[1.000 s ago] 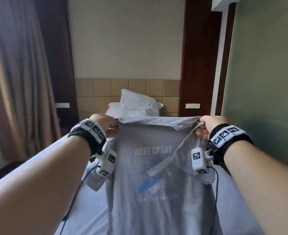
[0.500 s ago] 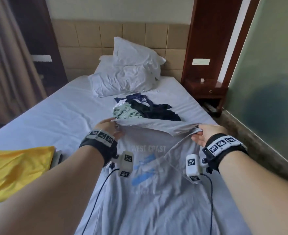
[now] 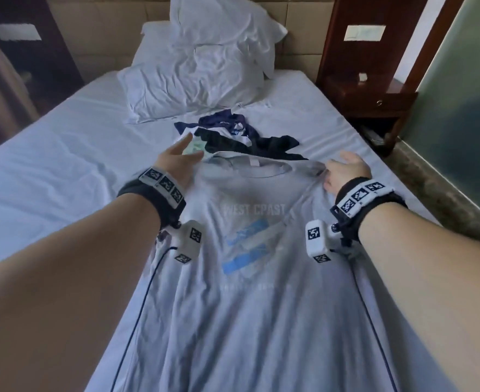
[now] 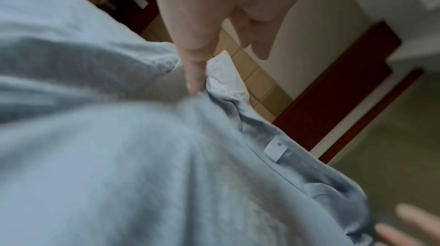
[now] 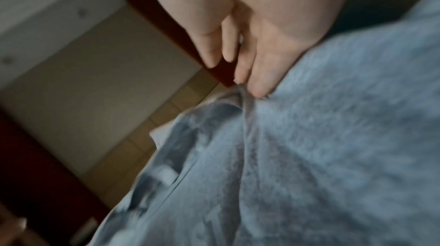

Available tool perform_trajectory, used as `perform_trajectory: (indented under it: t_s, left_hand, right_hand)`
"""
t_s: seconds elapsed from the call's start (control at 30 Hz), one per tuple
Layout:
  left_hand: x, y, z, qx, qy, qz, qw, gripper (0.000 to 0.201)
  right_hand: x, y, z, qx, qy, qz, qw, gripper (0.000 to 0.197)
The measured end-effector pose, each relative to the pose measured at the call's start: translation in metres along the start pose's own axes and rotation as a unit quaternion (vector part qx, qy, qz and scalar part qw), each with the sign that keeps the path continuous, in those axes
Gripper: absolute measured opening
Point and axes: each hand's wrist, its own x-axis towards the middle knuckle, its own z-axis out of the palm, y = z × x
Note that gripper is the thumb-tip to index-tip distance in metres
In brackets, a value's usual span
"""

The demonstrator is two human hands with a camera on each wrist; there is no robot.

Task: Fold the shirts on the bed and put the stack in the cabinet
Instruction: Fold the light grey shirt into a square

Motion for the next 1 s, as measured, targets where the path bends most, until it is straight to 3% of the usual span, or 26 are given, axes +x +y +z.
perform_trajectory:
  t_s: [0.07,0.17,0.27,0.33,0.4,0.43,0.53,0.6,0.63,0.67,0.77,0.8,0.83,0.9,0.93,1.0]
  left_hand:
    - [0.006,-0.011,0.001,0.085,-0.005,0.004,0.996,0.062]
    - [0.007,-0.045,-0.010,0.147,0.016,-0.007,0.989,0.055]
    - [-0.005,-0.075,-0.025,0.213,0.043,-0.010,0.976,0.026]
    - [-0.023,-0.083,-0.032,0.259,0.063,0.005,0.964,0.008]
    - [-0.047,-0.089,-0.034,0.378,0.021,0.026,0.925,0.016]
    - [-0.059,-0.090,-0.032,0.448,-0.003,0.038,0.893,0.025]
    - [-0.096,-0.097,-0.018,0.535,-0.106,0.025,0.838,0.054]
    - [-0.109,-0.112,-0.004,0.618,-0.208,0.002,0.758,0.080]
    - [-0.113,-0.122,0.003,0.652,-0.242,-0.009,0.718,0.088]
    - [-0.113,-0.133,0.007,0.669,-0.254,-0.028,0.698,0.097]
    - [-0.109,-0.160,0.010,0.671,-0.246,-0.080,0.695,0.117]
    - [-0.105,-0.168,0.010,0.675,-0.244,-0.087,0.691,0.120]
    - [-0.104,-0.169,0.012,0.679,-0.245,-0.092,0.686,0.122]
    - [-0.096,-0.172,0.015,0.693,-0.248,-0.098,0.670,0.128]
    - [-0.093,-0.172,0.016,0.699,-0.250,-0.100,0.663,0.127]
    - [-0.089,-0.173,0.017,0.706,-0.250,-0.100,0.655,0.124]
  right_hand:
    - [0.006,0.019,0.008,-0.164,-0.036,-0.060,0.984,0.067]
    - [-0.005,0.056,0.007,-0.292,-0.092,-0.097,0.947,0.059]
    - [-0.019,0.087,-0.013,-0.453,-0.111,-0.111,0.878,0.037]
    - [-0.037,0.098,-0.032,-0.558,-0.129,-0.111,0.812,0.036]
    - [-0.059,0.104,-0.049,-0.611,-0.158,-0.126,0.765,0.045]
    - [-0.068,0.107,-0.056,-0.619,-0.174,-0.142,0.753,0.048]
    - [-0.090,0.121,-0.060,-0.622,-0.241,-0.184,0.722,0.047]
    - [-0.099,0.130,-0.057,-0.629,-0.260,-0.199,0.705,0.047]
    - [-0.100,0.133,-0.055,-0.629,-0.261,-0.199,0.705,0.047]
    - [-0.100,0.137,-0.054,-0.628,-0.260,-0.198,0.707,0.048]
    - [-0.090,0.135,-0.054,-0.631,-0.252,-0.195,0.707,0.053]
    - [-0.082,0.131,-0.057,-0.615,-0.239,-0.190,0.727,0.053]
    - [-0.072,0.124,-0.062,-0.581,-0.207,-0.174,0.767,0.052]
    - [-0.044,0.108,-0.085,-0.470,-0.078,-0.138,0.868,0.054]
    - [-0.031,0.102,-0.099,-0.421,-0.015,-0.099,0.902,0.061]
    - [-0.023,0.096,-0.122,-0.348,0.020,0.006,0.937,0.075]
